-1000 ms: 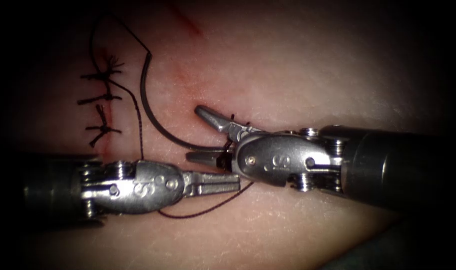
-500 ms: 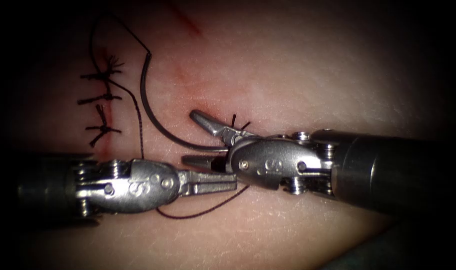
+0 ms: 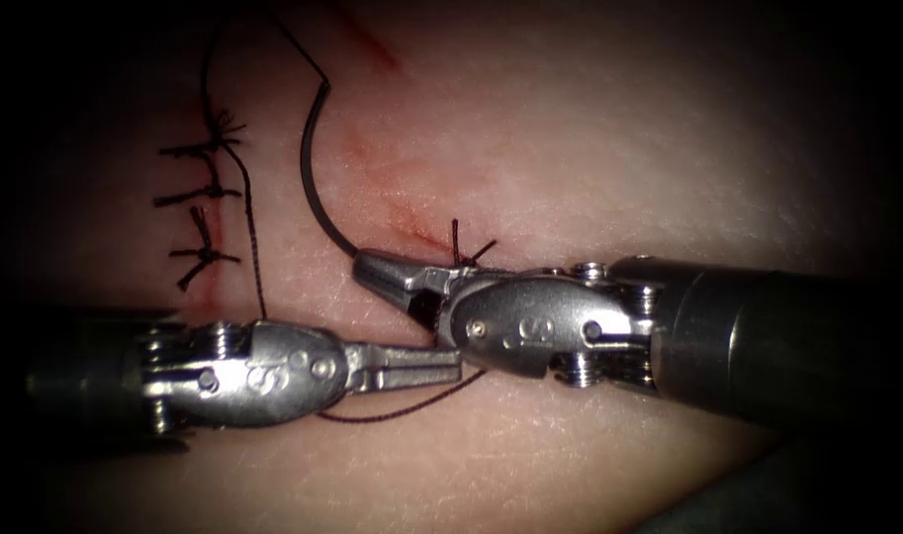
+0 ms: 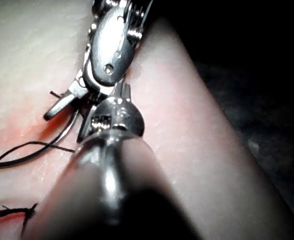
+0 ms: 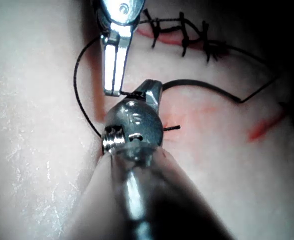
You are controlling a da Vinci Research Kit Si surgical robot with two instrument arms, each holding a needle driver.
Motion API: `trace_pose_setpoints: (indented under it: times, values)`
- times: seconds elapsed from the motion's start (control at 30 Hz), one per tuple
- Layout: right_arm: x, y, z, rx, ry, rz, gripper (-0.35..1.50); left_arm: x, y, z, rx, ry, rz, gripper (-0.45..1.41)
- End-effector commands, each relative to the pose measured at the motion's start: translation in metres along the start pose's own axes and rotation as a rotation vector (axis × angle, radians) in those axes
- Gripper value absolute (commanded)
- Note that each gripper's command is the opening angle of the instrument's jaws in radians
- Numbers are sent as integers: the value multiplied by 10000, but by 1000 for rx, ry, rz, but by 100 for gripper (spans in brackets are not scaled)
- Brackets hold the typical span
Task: Wound Closure
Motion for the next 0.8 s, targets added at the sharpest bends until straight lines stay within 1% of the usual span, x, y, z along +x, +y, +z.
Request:
trace_pose_setpoints:
  times: [0.03, 0.07, 0.17, 0.2, 0.23, 0.27, 0.3, 0.33, 0.4, 0.47, 0.5, 0.57, 0.67, 0.73, 0.77, 0.8]
  values:
    - [0, -4, 3, -2, -5, 14, 106, 1, -2, 8, 1, 1, 2, -45]
    - [1, -4, -4, -3, -11, 44, 118, 2, -1, 5, 3, -1, 1, -45]
    - [6, 1, -26, -11, -13, 70, 130, 5, 3, -8, 10, 2, -2, -45]
    - [7, 4, -34, -14, -8, 79, 130, 7, 5, -12, 13, 5, -4, -45]
    - [11, 10, -55, -29, 4, 107, 131, 13, 8, -22, 19, 16, -11, -45]
    - [13, 14, -65, -36, 10, 119, 131, 16, 9, -27, 20, 22, -15, -45]
    - [14, 17, -75, -42, 20, 130, 133, 20, 11, -32, 21, 30, -19, -45]
    - [14, 17, -75, -42, 20, 130, 133, 20, 11, -32, 21, 30, -19, -45]
    - [18, 25, -96, -68, 49, 171, 140, 31, 16, -43, 26, 48, -26, -45]
    - [20, 33, -113, -95, 65, 190, 143, 43, 22, -55, 33, 80, -24, -45]
    - [21, 39, -131, -124, 64, 203, 146, 55, 27, -66, 47, 116, -26, -45]
    - [22, 44, -145, -136, 54, 211, 146, 66, 36, -79, 35, 160, -24, -45]
    - [22, 46, -158, -149, 31, 215, 146, 76, 51, -98, 12, 200, -11, -45]
    - [21, 45, -162, -154, 23, 214, 146, 76, 60, -109, -1, 203, 3, -45]
    - [18, 42, -165, -157, 20, 210, 146, 72, 66, -122, -18, 207, 15, -45]
    - [17, 41, -165, -157, 21, 207, 146, 67, 68, -127, -20, 205, 19, -45]
